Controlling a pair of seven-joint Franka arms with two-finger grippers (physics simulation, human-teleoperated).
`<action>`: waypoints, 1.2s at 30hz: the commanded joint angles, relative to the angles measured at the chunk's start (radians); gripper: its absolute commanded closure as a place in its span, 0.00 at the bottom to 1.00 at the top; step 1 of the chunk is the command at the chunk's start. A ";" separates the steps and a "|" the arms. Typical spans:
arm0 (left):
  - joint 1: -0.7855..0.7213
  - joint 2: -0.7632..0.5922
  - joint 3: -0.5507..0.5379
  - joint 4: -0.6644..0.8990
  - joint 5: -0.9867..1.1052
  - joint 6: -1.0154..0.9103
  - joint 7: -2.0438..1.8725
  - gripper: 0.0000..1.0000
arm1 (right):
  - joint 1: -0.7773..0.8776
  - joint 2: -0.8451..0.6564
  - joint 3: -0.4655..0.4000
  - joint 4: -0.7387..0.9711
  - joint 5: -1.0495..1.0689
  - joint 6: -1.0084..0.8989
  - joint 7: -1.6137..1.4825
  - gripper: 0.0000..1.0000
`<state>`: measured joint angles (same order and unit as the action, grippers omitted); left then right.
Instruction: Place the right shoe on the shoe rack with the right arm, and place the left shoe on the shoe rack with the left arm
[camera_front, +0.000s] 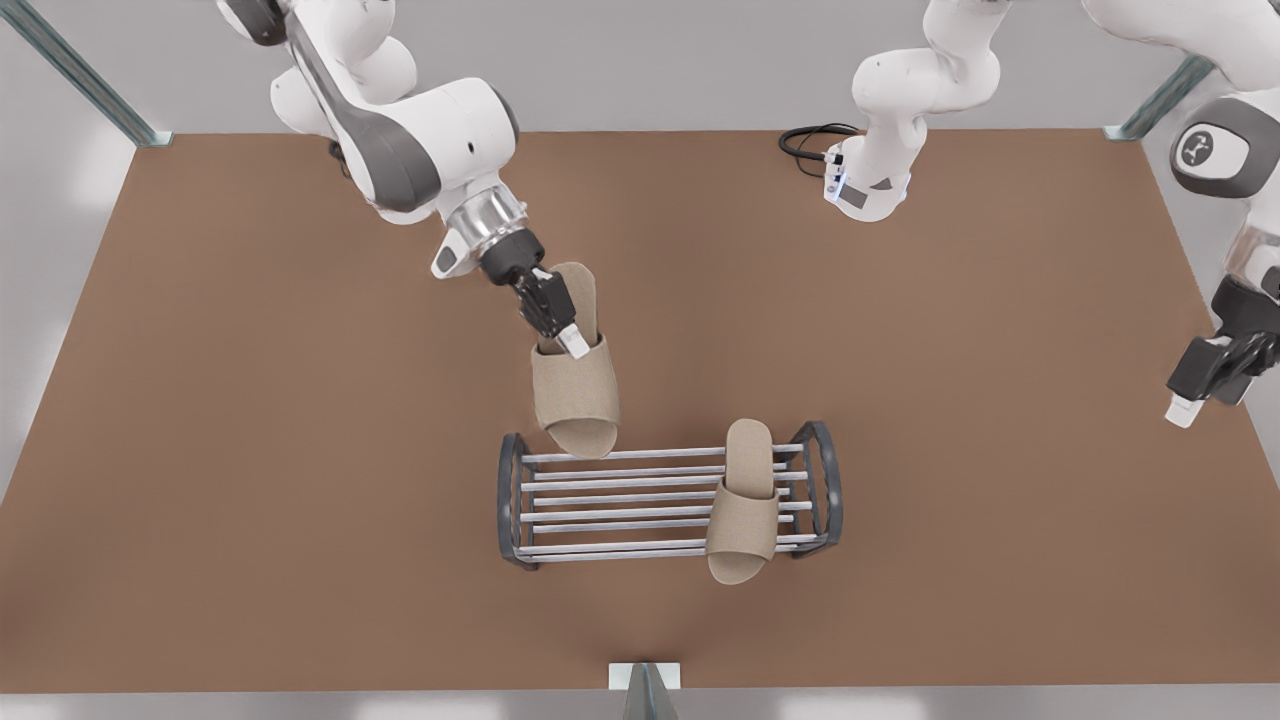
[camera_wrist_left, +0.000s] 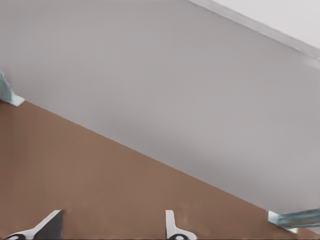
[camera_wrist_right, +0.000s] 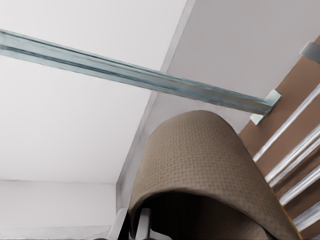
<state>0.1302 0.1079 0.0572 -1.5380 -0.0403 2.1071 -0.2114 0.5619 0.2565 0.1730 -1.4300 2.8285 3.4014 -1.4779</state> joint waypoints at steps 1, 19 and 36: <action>-0.178 0.071 0.006 0.004 0.070 -0.498 0.469 0.00 | 0.019 0.078 -0.006 0.066 -0.109 0.019 -0.001 0.79; -0.193 0.105 -0.020 0.058 -0.145 -0.484 0.049 0.00 | 0.104 0.426 -0.095 0.171 -0.230 -0.151 -0.001 0.00; -0.195 0.078 -0.019 0.096 -0.131 -0.544 0.052 0.00 | 0.072 0.185 -0.075 0.011 -0.215 0.053 0.013 0.00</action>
<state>-0.0645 0.1872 0.0395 -1.4437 -0.1729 1.5714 -0.1602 0.6352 0.4777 0.1017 -1.4072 2.6104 3.3229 -1.4759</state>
